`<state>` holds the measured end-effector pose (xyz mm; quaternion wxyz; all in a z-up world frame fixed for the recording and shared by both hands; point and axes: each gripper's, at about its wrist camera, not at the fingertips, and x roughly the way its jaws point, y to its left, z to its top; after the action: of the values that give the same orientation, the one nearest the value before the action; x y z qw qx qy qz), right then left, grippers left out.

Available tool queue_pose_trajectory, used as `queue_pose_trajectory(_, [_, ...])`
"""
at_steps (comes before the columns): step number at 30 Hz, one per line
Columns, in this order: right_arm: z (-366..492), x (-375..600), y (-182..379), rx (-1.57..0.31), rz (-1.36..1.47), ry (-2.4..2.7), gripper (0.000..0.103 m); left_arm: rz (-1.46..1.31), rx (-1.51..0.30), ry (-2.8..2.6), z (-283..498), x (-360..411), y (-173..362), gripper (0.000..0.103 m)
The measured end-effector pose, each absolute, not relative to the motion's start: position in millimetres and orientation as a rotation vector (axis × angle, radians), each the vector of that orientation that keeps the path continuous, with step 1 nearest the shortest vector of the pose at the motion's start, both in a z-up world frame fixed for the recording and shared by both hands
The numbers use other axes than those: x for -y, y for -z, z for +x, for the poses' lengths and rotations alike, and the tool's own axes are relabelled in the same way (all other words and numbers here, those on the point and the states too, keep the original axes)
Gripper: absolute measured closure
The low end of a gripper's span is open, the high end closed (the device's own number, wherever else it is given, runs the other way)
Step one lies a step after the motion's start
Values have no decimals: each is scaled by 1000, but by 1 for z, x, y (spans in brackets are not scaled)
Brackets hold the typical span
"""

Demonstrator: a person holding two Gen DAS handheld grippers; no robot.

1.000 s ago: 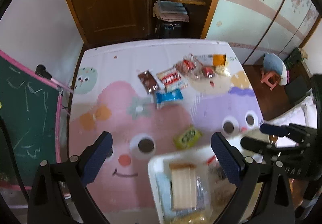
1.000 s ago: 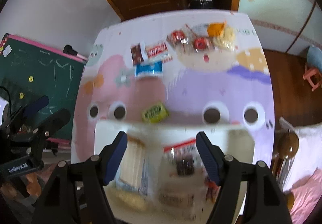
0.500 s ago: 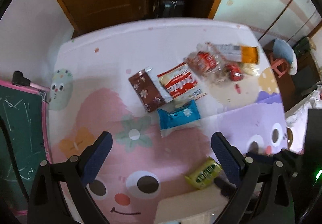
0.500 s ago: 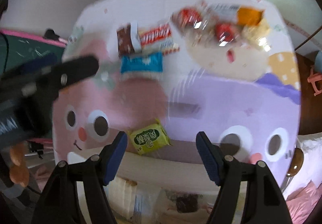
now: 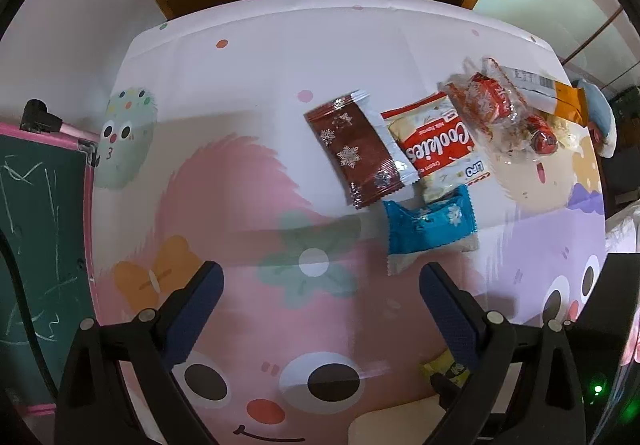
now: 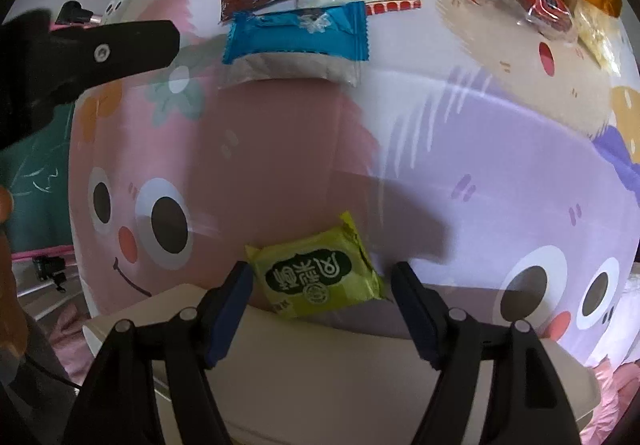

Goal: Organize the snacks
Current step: 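Move both grippers back toward the snack pile on the tablecloth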

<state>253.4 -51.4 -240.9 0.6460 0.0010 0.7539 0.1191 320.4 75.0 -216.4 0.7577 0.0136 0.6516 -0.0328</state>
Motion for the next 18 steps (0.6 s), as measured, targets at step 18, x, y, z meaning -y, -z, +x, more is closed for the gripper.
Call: queue_pose_trajectory(18, [272, 110, 235, -1598, 77, -107, 52, 26, -1445, 133, 335, -31, 233, 5])
